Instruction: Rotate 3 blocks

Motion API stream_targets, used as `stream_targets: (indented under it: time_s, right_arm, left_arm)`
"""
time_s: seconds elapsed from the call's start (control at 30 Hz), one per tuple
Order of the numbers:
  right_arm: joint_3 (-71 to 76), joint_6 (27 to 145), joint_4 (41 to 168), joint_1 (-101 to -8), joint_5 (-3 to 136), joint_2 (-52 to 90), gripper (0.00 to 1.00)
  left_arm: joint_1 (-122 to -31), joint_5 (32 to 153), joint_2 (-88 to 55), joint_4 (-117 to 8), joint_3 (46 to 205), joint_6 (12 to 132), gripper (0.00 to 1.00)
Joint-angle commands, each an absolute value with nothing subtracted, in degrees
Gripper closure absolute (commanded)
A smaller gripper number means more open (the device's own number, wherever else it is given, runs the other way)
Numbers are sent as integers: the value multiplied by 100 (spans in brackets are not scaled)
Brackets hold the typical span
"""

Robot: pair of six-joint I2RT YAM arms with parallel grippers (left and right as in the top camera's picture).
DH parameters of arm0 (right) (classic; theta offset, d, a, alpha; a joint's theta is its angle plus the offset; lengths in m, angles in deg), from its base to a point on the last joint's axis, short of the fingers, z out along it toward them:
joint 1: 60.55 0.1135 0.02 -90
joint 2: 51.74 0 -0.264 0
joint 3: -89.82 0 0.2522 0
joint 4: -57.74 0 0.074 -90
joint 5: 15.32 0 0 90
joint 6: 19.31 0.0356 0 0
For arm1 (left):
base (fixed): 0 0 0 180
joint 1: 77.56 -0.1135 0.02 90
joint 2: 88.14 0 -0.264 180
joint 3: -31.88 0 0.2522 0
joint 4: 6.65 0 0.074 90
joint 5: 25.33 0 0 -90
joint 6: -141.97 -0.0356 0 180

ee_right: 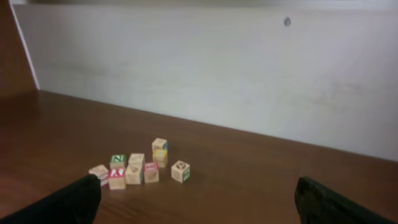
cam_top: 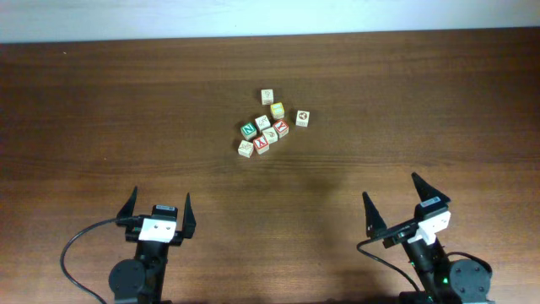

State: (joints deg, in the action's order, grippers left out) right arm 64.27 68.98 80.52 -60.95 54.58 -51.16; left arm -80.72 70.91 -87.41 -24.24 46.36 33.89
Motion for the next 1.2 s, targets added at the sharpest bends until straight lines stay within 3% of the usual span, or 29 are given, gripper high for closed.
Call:
stream_targets:
  time_s: [0.0,0.23,0.47,0.57,0.7,0.77,0.93,1.0,1.1,1.17]
  right_arm:
    - [5799,6919,8404,-6132,5319,-5079,1]
    - [4370,6723,8793,-6132,4726,-3597,1]
    - [1041,5462,11785,-6132,4829,-795,1]
    - [742,5464,11971,-6132,4787,-561,2]
    - [729,5875,11420,-6132,4206,-417,1]
    - [486,6205,11580,-6132,4210,151,1]
    - [-1617,6546,13081,-6086,4265,2538,2]
    - [-2342,6882,13260,-5754,4877,3399,2]
    - [-2725,7595,13085,-5037,6123,4468,2]
    - [-2725,7940,12769,-4744,6221,5069,2]
  left_arm:
    - [-8109,7194,-8785,-2437,4616,3303,1]
    - [-8109,7174,-8785,-2437,4616,3301,1]
    - [-8109,7801,-8734,-2405,4633,3356,1]
    - [-8109,8070,-8208,-2416,5040,3459,1]
    - [-8109,8850,-6297,-2840,6535,3456,1]
    - [-8109,9333,-4538,-3522,8224,3452,1]
    - [-8105,9486,-1200,-6715,12825,3452,1]
    - [-8098,9336,-94,-7917,14528,3408,1]
    - [-8096,9189,579,-8245,15127,3417,1]
    - [-8096,9187,679,-8330,15127,3435,1]
